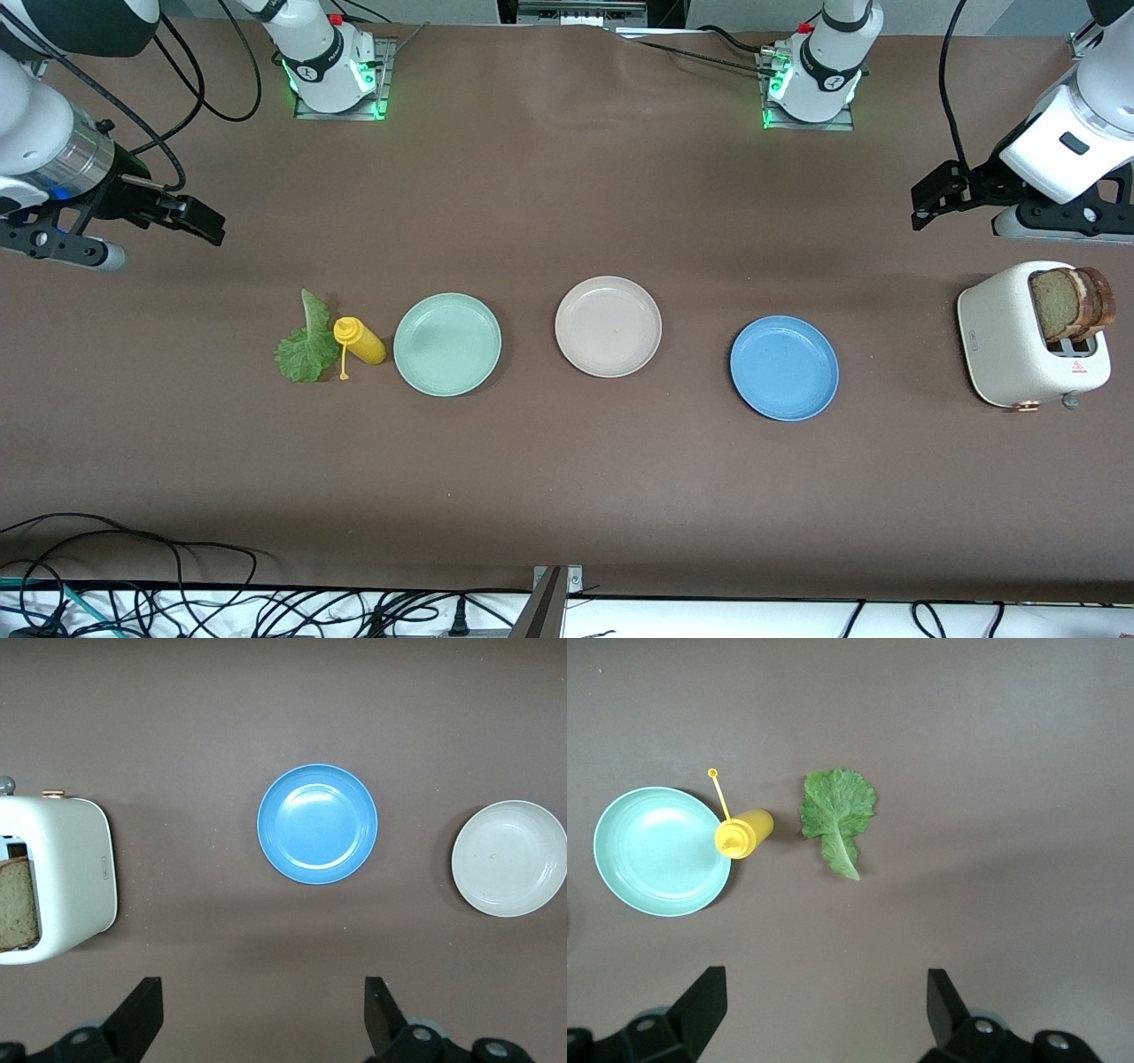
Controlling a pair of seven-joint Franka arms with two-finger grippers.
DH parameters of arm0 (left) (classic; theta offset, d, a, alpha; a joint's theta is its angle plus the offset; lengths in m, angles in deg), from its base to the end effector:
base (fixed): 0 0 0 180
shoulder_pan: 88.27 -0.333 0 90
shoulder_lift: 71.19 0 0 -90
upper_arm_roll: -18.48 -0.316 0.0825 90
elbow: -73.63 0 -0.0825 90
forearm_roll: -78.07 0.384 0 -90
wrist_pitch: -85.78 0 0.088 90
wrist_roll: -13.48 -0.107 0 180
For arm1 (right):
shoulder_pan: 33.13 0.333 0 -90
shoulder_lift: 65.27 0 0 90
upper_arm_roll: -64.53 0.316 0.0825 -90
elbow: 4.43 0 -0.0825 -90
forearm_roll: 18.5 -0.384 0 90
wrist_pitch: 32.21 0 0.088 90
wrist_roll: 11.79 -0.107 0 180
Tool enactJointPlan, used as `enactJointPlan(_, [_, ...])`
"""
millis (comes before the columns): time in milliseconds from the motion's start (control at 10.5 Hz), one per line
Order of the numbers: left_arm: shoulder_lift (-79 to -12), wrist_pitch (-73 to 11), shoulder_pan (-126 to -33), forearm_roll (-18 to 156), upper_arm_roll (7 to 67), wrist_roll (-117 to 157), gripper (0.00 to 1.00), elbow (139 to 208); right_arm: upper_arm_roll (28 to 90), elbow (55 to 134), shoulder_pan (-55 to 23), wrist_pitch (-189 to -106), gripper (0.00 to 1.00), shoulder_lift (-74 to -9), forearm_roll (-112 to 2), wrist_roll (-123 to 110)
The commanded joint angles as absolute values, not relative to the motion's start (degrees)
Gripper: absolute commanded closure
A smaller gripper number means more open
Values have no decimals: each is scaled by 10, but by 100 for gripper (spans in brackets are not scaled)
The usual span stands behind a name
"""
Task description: Make sandwich on beige plate with both arms
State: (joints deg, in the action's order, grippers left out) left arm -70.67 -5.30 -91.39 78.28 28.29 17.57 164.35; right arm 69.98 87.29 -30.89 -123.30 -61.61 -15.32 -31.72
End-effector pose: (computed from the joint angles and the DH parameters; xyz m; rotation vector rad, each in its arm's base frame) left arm 0.5550 -0.0643 0.6152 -3.1384 0.0713 0.0038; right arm 0.5681 0.0692 0.5762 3.0575 -0.3229 -0.0933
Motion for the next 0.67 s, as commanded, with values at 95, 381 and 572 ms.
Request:
enactJointPlan(95, [-701,-40,-917,799,287,180,0,1627,704,869,-310,-1225,0,-615,-152,-314])
enactJointPlan(381, [-700,-40,-916,800,288,180,0,1627,708,873,-309,-1215,0,-616,-153,-310])
enactJointPlan(572, [-701,-40,-917,800,287,180,0,1627,706,873,-309,-1214,0,-615,-153,-311])
